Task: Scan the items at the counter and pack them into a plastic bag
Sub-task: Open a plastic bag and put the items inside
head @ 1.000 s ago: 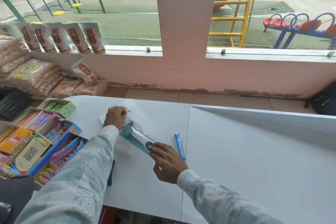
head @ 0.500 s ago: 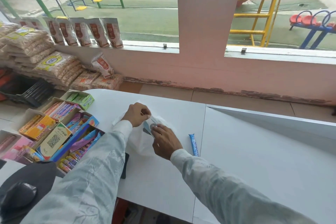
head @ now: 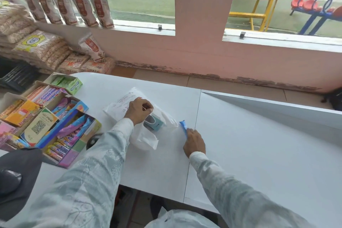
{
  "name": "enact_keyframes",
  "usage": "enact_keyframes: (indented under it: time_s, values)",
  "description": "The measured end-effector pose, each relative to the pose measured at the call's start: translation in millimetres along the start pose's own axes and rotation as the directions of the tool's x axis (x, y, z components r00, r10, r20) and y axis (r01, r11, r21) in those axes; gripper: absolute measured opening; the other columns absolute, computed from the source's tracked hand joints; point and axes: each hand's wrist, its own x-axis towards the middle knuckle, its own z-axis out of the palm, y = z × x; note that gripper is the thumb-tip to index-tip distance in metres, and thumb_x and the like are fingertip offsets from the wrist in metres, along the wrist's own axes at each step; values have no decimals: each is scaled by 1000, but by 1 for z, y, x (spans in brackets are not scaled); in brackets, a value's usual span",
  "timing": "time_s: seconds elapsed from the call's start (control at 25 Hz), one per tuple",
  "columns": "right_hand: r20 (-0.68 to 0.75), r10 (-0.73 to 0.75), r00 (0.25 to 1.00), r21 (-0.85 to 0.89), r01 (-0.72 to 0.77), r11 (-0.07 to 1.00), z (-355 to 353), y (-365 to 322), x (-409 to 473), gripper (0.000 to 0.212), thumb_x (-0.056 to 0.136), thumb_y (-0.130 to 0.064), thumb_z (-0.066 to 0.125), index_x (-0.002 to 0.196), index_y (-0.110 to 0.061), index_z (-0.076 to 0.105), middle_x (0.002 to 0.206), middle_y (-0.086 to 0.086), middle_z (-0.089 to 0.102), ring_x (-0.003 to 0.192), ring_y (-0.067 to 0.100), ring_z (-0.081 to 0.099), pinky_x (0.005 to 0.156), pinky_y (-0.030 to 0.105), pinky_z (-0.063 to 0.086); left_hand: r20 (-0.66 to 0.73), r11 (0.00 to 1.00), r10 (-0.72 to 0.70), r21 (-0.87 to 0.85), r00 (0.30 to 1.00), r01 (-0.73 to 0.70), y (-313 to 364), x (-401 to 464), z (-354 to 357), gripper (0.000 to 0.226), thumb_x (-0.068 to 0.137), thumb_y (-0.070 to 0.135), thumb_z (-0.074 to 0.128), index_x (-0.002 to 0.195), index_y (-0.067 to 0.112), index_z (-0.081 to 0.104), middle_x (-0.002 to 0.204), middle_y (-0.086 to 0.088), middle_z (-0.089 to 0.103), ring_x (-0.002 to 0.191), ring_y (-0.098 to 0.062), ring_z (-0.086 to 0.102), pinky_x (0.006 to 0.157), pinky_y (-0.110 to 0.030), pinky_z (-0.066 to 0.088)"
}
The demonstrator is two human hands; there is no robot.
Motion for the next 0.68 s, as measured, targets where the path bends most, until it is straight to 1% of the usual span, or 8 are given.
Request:
enact_keyframes:
  time_s: [0.12, 0.2, 0.24, 0.32, 0.4, 0.48, 0.56, 0.68]
  values:
    - [-102, 69, 992, 116, -57, 992, -13, -2, 1, 51, 76, 11, 44, 116, -13, 64, 97, 13, 70, 91, 37, 63, 65, 31, 40, -7, 1000, -30, 5, 1000, 30, -2, -4, -1, 4, 75, 7, 72, 77, 10, 74, 100, -9, 73, 86, -17, 66, 77, -13, 39]
    - [-232, 93, 968, 230, -38, 972, -24, -8, 3, 41, 76, 11, 46, 106, -10, 66, 87, 12, 69, 82, 37, 63, 61, 31, 39, -22, 998, -53, -16, 998, 53, -4, -4, -3, 5, 75, 6, 72, 80, 7, 74, 102, -10, 74, 91, -18, 68, 70, -5, 36]
    - [-306, 34, 951, 275, 54, 960, -28, -14, -1, 37, 77, 11, 49, 103, -9, 66, 89, 10, 70, 81, 35, 64, 62, 31, 44, -26, 998, -60, -32, 998, 60, -5, -4, -4, 6, 75, 5, 72, 81, 7, 74, 102, -10, 74, 93, -20, 69, 71, -5, 37]
    - [-395, -206, 895, 252, 322, 913, -28, -28, -17, 39, 79, 9, 57, 111, -11, 69, 104, 7, 74, 91, 28, 67, 77, 33, 55, -38, 996, -70, -55, 997, 68, -6, -4, -6, 7, 76, 5, 72, 82, 6, 74, 101, -11, 75, 96, -23, 70, 78, -15, 41]
    - [-327, -434, 840, 158, 501, 851, -19, -42, -30, 45, 79, 8, 61, 118, -13, 69, 114, 6, 74, 97, 26, 67, 84, 36, 58, -53, 997, -60, -57, 997, 57, -5, -4, -8, 6, 77, 7, 72, 82, 6, 75, 99, -11, 76, 92, -23, 70, 82, -24, 48]
    - [-188, -504, 843, 91, 526, 846, -12, -69, -26, 43, 81, 7, 57, 117, -14, 70, 110, 7, 75, 93, 32, 68, 79, 39, 59, -54, 998, -40, -60, 998, 37, -5, -4, -10, 7, 77, 7, 72, 83, 6, 75, 99, -10, 76, 83, -24, 71, 83, -29, 53]
    - [-145, -441, 886, 153, 460, 875, -18, -111, -6, 37, 82, 4, 55, 111, -13, 71, 103, 10, 75, 89, 36, 68, 76, 38, 54, -43, 997, -30, -68, 999, 27, -3, -5, -15, 9, 77, 6, 73, 85, 5, 75, 98, -10, 76, 78, -23, 70, 80, -26, 52]
    - [-226, -317, 921, 361, 381, 851, -33, -149, 17, 22, 84, -7, 62, 101, -12, 74, 97, 10, 77, 86, 33, 68, 77, 38, 55, -100, 993, -28, -118, 995, 16, -3, -7, -24, 9, 77, 4, 72, 86, 4, 75, 93, -12, 76, 74, -22, 68, 77, -29, 56]
